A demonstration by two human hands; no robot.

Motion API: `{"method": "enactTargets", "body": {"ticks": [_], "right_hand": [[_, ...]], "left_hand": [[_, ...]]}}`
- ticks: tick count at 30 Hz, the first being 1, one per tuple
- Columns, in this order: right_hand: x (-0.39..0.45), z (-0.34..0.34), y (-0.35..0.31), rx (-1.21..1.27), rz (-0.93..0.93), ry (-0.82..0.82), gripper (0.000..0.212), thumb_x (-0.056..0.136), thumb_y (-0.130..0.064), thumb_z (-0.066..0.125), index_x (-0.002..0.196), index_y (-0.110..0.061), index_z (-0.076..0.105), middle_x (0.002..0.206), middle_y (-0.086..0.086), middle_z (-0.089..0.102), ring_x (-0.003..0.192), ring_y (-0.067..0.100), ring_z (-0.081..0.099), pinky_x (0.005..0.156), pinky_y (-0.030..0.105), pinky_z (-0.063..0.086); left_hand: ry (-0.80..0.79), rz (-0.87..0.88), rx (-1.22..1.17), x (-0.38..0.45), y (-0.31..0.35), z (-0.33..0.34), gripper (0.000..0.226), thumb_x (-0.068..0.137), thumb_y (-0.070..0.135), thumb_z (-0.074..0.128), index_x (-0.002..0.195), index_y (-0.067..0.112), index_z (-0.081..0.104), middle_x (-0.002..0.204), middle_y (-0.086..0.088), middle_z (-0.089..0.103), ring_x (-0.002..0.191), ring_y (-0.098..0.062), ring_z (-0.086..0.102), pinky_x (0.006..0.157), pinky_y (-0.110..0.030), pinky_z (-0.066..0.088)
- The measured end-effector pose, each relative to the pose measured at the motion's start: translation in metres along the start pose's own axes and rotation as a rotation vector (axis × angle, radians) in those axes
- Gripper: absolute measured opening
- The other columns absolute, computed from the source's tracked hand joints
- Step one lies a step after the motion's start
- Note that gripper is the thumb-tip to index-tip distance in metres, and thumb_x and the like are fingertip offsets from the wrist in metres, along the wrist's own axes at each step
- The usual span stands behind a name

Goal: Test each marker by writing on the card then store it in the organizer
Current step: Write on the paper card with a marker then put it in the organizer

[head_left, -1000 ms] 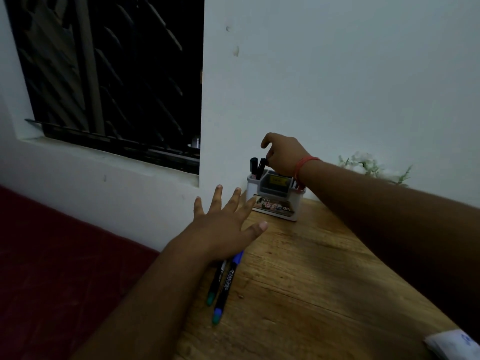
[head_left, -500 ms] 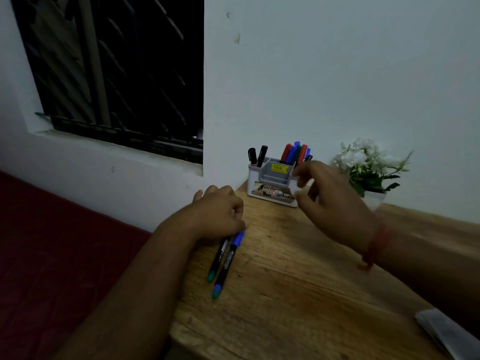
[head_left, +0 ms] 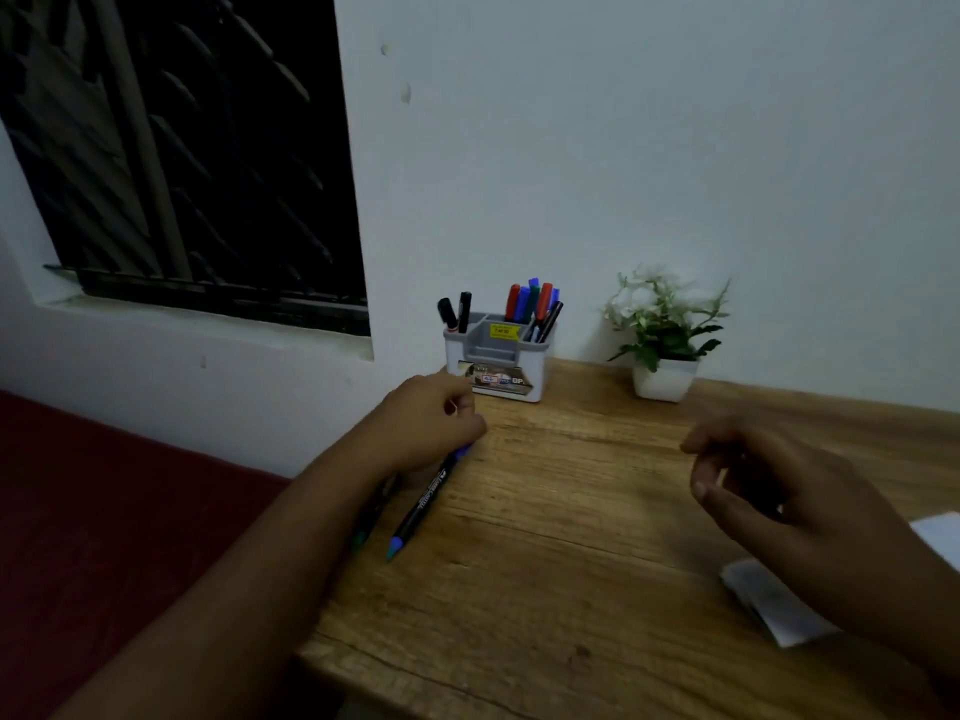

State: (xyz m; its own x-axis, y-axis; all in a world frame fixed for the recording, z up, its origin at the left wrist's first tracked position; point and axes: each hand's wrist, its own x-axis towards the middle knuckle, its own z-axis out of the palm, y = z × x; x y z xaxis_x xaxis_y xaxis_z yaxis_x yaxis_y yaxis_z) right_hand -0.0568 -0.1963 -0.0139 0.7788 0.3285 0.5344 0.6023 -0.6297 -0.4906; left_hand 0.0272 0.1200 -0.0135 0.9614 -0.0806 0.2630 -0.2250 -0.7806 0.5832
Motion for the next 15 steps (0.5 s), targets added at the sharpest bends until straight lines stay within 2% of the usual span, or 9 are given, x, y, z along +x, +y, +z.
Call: {"method": "enactTargets", "body": {"ticks": [2, 4, 6, 8, 11, 13, 15], "right_hand": [[-0.009, -0.014, 0.008, 0.004, 0.072, -0.041, 0.025, 0.095, -0.018, 0.064, 0.106, -0.040, 0.060, 0.091, -0.018, 0.068, 0.074, 0.008, 0.066, 0.060, 0.021, 0.050], [-0.015, -0.025, 0.015, 0.001, 0.118, -0.068, 0.027, 0.093, -0.017, 0.064, 0.106, -0.041, 0.060, 0.091, -0.019, 0.068, 0.076, 0.008, 0.067, 0.062, 0.023, 0.052], [-0.018, -0.031, 0.021, 0.034, 0.149, -0.055, 0.025, 0.094, -0.020, 0.064, 0.105, -0.042, 0.061, 0.092, -0.020, 0.068, 0.080, 0.007, 0.066, 0.063, 0.023, 0.052], [-0.020, -0.032, 0.026, 0.133, 0.201, -0.010, 0.018, 0.092, -0.031, 0.064, 0.107, -0.040, 0.063, 0.095, -0.019, 0.068, 0.086, 0.005, 0.065, 0.070, 0.029, 0.055], [-0.016, -0.031, 0.032, 0.318, 0.300, 0.042, 0.028, 0.089, -0.042, 0.063, 0.117, -0.038, 0.062, 0.103, -0.018, 0.068, 0.098, 0.000, 0.064, 0.084, 0.028, 0.056], [-0.014, -0.033, 0.042, 0.392, 0.328, 0.112, 0.027, 0.093, -0.036, 0.065, 0.120, -0.038, 0.062, 0.105, -0.013, 0.069, 0.100, 0.002, 0.066, 0.086, 0.029, 0.057], [-0.013, -0.035, 0.051, 0.452, 0.329, 0.204, 0.023, 0.096, -0.025, 0.064, 0.118, -0.033, 0.063, 0.102, -0.006, 0.070, 0.093, 0.008, 0.071, 0.081, 0.029, 0.059]], "left_hand": [[0.052, 0.033, -0.119, -0.002, 0.023, 0.003, 0.019, 0.088, 0.027, 0.068, 0.080, 0.012, 0.061, 0.083, -0.002, 0.066, 0.082, -0.013, 0.063, 0.072, -0.031, 0.050], [0.070, 0.068, -0.242, -0.001, 0.048, 0.009, 0.016, 0.090, 0.029, 0.068, 0.089, 0.014, 0.062, 0.083, -0.008, 0.067, 0.082, -0.020, 0.066, 0.077, -0.035, 0.053], [0.063, 0.109, -0.367, 0.003, 0.074, 0.020, 0.013, 0.093, 0.029, 0.065, 0.104, 0.023, 0.062, 0.087, -0.011, 0.067, 0.085, -0.023, 0.067, 0.082, -0.038, 0.053], [0.078, 0.154, -0.454, 0.009, 0.103, 0.036, 0.016, 0.097, 0.026, 0.060, 0.112, 0.028, 0.062, 0.085, -0.009, 0.065, 0.078, -0.016, 0.067, 0.080, -0.034, 0.055], [0.103, 0.169, -0.614, 0.020, 0.146, 0.062, 0.015, 0.100, 0.017, 0.055, 0.109, 0.016, 0.066, 0.084, -0.007, 0.065, 0.066, -0.007, 0.062, 0.073, -0.028, 0.057], [0.092, 0.110, -0.724, 0.030, 0.166, 0.082, 0.015, 0.101, 0.018, 0.055, 0.108, 0.012, 0.067, 0.088, -0.005, 0.068, 0.066, -0.009, 0.063, 0.077, -0.034, 0.058], [0.061, 0.046, -0.825, 0.037, 0.178, 0.101, 0.015, 0.101, 0.021, 0.056, 0.108, 0.012, 0.065, 0.090, -0.002, 0.069, 0.067, -0.009, 0.066, 0.075, -0.033, 0.059]]}}
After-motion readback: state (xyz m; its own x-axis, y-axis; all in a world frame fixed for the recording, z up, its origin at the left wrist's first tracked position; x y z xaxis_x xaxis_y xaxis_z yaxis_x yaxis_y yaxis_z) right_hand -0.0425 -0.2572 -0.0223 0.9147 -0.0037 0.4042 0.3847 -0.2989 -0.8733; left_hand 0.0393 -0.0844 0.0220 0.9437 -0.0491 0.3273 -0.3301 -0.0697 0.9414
